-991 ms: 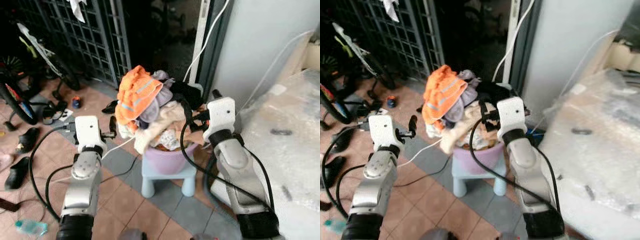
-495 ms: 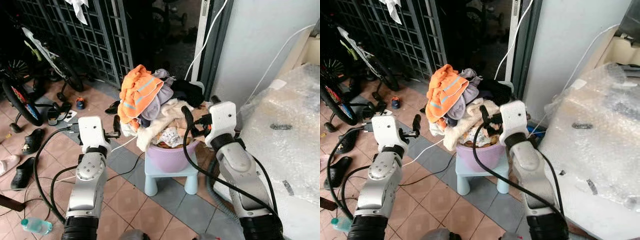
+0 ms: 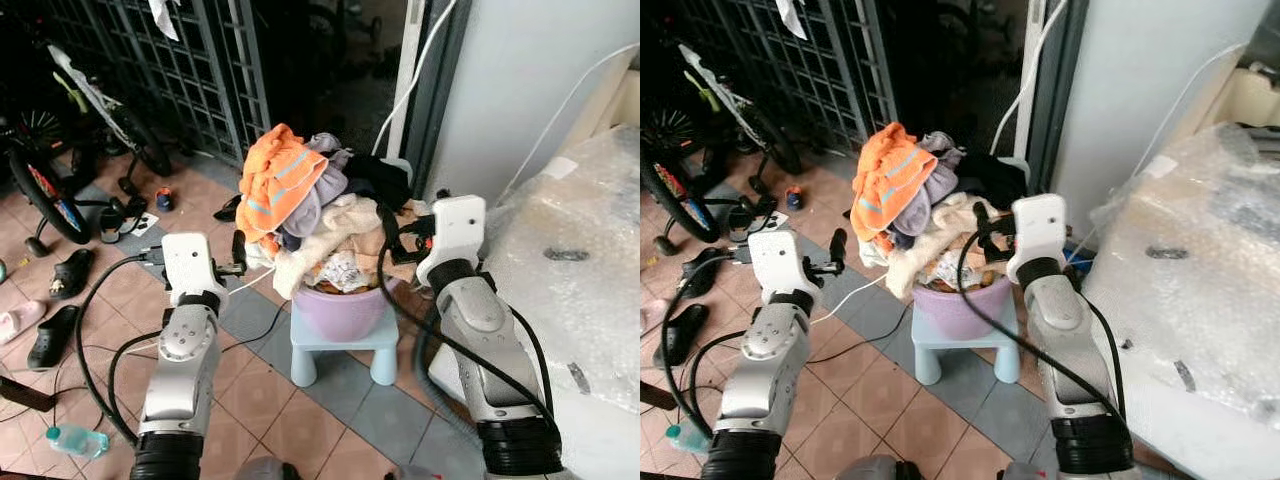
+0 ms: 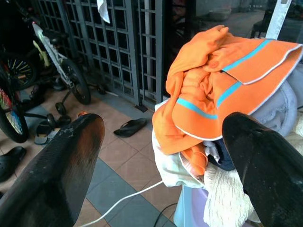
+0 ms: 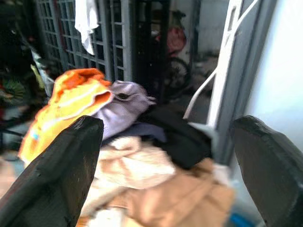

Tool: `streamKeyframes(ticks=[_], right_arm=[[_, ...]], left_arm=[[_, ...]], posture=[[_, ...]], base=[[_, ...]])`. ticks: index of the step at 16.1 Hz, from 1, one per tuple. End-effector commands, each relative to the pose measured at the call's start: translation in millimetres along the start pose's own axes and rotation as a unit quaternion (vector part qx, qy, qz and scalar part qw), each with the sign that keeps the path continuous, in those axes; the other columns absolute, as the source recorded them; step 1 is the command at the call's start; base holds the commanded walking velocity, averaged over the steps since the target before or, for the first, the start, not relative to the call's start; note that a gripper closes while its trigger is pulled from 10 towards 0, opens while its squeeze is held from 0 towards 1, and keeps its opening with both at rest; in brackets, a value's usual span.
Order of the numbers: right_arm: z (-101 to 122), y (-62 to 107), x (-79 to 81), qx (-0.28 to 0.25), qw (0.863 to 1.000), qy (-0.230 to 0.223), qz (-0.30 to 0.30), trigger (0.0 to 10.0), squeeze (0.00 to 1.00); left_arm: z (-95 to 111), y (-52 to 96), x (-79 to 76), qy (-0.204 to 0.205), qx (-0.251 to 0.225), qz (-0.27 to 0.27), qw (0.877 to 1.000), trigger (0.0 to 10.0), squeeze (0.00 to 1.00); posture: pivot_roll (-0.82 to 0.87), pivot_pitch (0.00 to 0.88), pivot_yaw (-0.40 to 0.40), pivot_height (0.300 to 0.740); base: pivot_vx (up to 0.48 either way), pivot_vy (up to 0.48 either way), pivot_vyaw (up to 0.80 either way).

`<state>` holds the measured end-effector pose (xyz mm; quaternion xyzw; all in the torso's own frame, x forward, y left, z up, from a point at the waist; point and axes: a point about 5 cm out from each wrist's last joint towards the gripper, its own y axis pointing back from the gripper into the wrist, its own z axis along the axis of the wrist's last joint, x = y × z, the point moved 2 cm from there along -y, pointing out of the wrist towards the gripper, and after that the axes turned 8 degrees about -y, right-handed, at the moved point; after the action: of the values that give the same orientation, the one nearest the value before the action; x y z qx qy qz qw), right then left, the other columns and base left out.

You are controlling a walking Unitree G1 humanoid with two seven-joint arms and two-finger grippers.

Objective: Clothes washing

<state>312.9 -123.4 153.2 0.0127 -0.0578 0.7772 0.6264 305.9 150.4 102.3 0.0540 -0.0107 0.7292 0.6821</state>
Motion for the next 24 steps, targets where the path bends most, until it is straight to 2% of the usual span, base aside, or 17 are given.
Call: streamKeyframes(ticks=[1,3,8,11,20,24], right_arm=[[5.1,-1.5,13.3,-0.010,0.999,-0.002,0.044,10.0,0.00],[6.9,-1.1,17.1,-0.018,0.998,0.012,0.056,10.0,0.00],[10.2,-2.4,21.4,-0.029,0.997,0.017,0.065,10.0,0.00],[9.8,-2.2,19.8,-0.027,0.997,0.016,0.067,10.0,0.00],[9.2,-7.5,21.3,-0.031,0.995,0.069,0.067,10.0,0.00],[8.3,-9.6,19.1,-0.029,0.995,0.076,0.062,10.0,0.00]], left_arm=[[0.4,0.7,8.6,-0.001,-0.002,0.012,1.000,10.0,0.00],[0.9,0.4,8.9,-0.001,-0.003,0.012,1.000,10.0,0.00],[3.7,-0.6,7.3,-0.002,-0.010,0.003,1.000,10.0,0.00],[4.7,-0.4,5.4,-0.004,-0.014,-0.003,1.000,10.0,0.00],[3.3,-0.8,3.1,0.000,-0.010,-0.011,1.000,10.0,0.00],[2.9,-0.7,2.3,0.003,-0.007,-0.011,1.000,10.0,0.00]], posture=[[-0.05,0.025,0.068,0.740],[-0.04,0.024,0.071,0.740],[-0.04,0.026,0.073,0.740],[-0.05,0.025,0.074,0.740],[-0.05,0.028,0.072,0.740],[-0.04,0.028,0.069,0.740]], base=[[0.281,0.390,0.00],[0.281,0.390,0.00],[0.313,0.360,0.70],[0.446,0.000,0.00],[0.477,0.000,0.00],[0.410,0.000,0.00]])
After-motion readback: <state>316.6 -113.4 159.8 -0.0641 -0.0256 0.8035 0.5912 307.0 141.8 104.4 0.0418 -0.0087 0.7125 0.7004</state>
